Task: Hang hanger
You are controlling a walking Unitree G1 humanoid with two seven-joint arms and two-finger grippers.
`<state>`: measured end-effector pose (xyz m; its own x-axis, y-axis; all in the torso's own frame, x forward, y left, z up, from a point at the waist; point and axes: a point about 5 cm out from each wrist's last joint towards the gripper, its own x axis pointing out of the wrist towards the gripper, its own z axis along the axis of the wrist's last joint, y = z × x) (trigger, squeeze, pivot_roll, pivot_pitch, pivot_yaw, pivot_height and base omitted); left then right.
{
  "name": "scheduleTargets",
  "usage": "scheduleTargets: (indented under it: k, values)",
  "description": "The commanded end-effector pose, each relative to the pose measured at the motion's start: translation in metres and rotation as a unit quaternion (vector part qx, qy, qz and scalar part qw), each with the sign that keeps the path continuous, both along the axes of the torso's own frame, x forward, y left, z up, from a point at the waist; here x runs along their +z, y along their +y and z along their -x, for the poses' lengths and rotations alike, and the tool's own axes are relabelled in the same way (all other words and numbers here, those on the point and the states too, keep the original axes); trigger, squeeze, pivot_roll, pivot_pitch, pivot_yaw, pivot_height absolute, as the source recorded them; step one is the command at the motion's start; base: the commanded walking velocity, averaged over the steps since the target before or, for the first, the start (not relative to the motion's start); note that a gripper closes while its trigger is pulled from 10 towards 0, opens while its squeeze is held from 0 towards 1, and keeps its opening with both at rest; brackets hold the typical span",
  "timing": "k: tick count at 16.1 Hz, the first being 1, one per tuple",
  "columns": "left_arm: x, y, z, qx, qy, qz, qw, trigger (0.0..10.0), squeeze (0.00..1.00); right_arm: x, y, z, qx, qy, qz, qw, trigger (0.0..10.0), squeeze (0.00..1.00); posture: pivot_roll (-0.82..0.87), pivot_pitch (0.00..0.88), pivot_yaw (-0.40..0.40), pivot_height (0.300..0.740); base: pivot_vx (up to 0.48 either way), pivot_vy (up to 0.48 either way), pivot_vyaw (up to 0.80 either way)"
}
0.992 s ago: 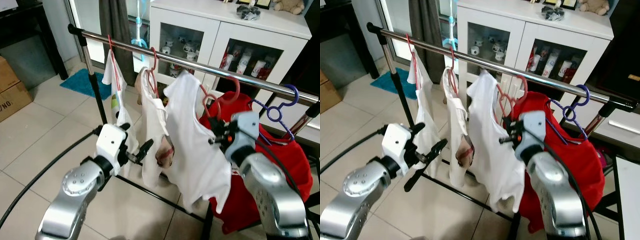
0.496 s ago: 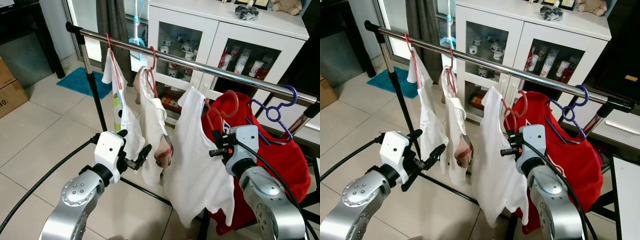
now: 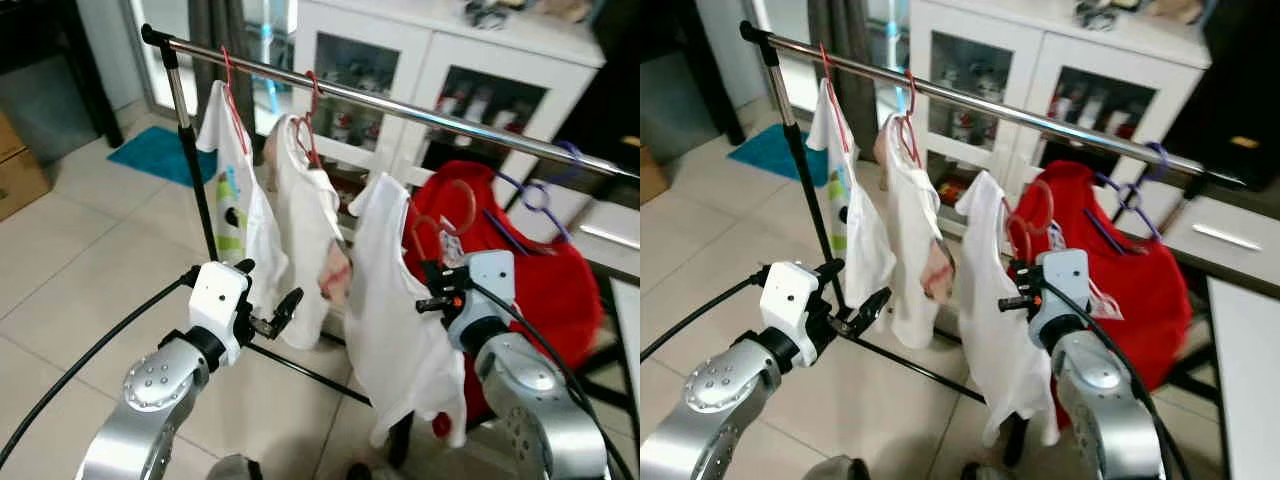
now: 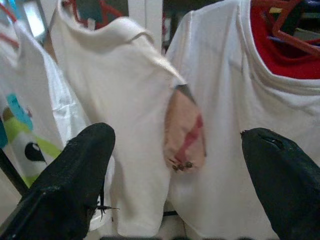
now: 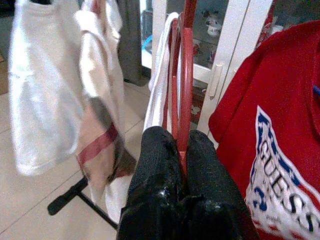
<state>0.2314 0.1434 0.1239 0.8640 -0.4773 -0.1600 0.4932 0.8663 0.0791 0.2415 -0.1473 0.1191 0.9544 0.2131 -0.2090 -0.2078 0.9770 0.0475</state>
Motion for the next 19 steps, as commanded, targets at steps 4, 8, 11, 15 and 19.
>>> scheduleTargets:
  k: [4,8,11,15,19]
  values:
    - [0.003,-0.001,0.001,0.002,-0.005,0.004,1.000,10.0,0.00,0.008,0.005,-0.002,0.015,-0.013,0.001,1.000,0.0,0.00,-0.02,0.000,-0.059,0.740,-0.278,0.000,0.00]
    - [0.003,-0.001,0.000,0.002,-0.006,0.008,1.000,10.0,0.00,0.008,0.003,-0.004,0.013,-0.013,0.002,1.000,0.0,0.00,-0.02,0.000,-0.069,0.740,-0.190,0.000,0.00]
    - [0.004,-0.001,0.000,0.008,-0.007,0.016,1.000,10.0,0.00,0.007,0.004,-0.006,0.019,-0.008,0.004,1.000,0.0,0.00,-0.01,0.000,-0.071,0.740,0.000,0.000,0.00]
    - [0.003,0.000,0.002,0.006,-0.003,0.014,1.000,10.0,0.00,0.006,0.009,-0.009,0.035,-0.003,0.007,0.999,10.0,0.00,0.00,0.000,-0.078,0.740,0.000,0.171,0.00]
    - [0.003,0.002,-0.002,0.007,-0.003,0.006,1.000,10.0,0.00,0.014,0.022,-0.013,0.069,-0.013,-0.005,0.998,10.0,0.00,0.00,0.000,-0.072,0.740,0.000,0.389,0.00]
